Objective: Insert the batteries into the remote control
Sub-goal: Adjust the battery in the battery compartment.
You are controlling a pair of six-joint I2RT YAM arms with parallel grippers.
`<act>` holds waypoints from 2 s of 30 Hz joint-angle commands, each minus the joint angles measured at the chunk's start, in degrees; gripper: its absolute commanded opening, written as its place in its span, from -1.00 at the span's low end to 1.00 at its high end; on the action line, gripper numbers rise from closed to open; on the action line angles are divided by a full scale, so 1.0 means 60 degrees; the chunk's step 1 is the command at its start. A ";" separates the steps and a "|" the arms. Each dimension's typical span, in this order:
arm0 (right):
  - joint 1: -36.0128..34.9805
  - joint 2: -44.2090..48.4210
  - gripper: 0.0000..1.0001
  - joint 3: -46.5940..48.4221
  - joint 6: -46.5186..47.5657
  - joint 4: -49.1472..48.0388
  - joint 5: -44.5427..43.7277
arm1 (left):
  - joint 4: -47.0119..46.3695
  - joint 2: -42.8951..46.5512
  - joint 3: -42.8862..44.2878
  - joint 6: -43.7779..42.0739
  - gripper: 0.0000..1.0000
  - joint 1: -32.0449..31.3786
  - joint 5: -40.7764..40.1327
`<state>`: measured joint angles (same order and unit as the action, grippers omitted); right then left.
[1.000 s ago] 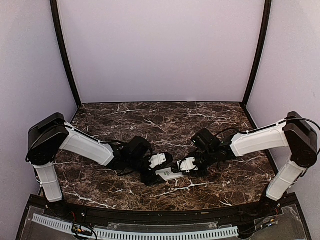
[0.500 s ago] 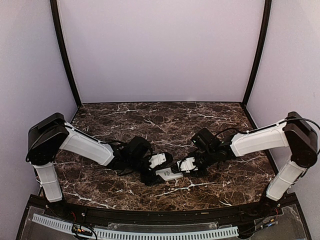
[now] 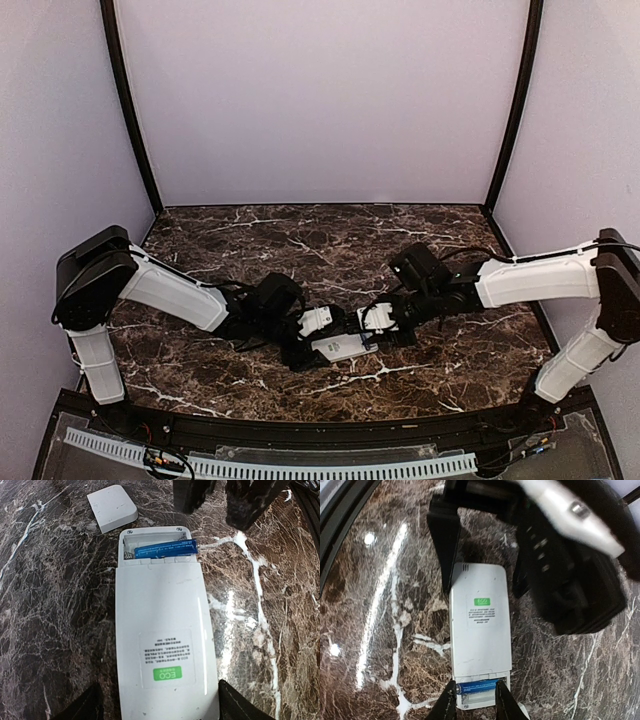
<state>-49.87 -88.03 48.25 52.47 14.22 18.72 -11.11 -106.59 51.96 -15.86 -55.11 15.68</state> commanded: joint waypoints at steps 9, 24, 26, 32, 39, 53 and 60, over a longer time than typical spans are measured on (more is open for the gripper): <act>0.1898 0.3333 -0.34 -0.0833 -0.7281 -0.4339 0.1240 | 0.0593 -0.0022 -0.0239 0.0065 0.51 0.0081 0.0009; 0.0793 0.1381 -0.60 0.1649 -1.3930 0.2935 -0.1605 | 0.0651 -0.0030 -0.0209 0.0063 0.51 0.0089 0.0005; 0.0557 0.1142 -0.61 0.1583 -1.4816 0.3342 -0.1636 | 0.0651 -0.0020 -0.0209 0.0057 0.51 0.0081 0.0002; -0.0064 0.0059 -0.66 0.1802 -1.5831 0.3726 -0.1553 | 0.0662 -0.0024 -0.0195 0.0032 0.51 0.0087 0.0030; -0.0302 -0.1192 -0.49 0.2316 -1.5798 0.4096 -0.1146 | 0.0637 -0.0023 -0.0209 0.0029 0.51 0.0074 0.0056; -0.0447 -0.2035 -0.65 0.3005 -1.5372 0.4082 -0.1095 | 0.0635 -0.0056 -0.0209 0.0050 0.51 0.0078 0.0040; -0.0478 -0.1736 -0.99 0.2958 -1.5201 0.4506 -0.1203 | 0.0622 -0.0063 -0.0209 0.0050 0.51 0.0085 0.0038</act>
<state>-52.14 -99.68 65.54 -39.38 39.53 11.86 -11.11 -106.59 51.96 -15.90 -55.11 15.73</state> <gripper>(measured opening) 0.048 0.754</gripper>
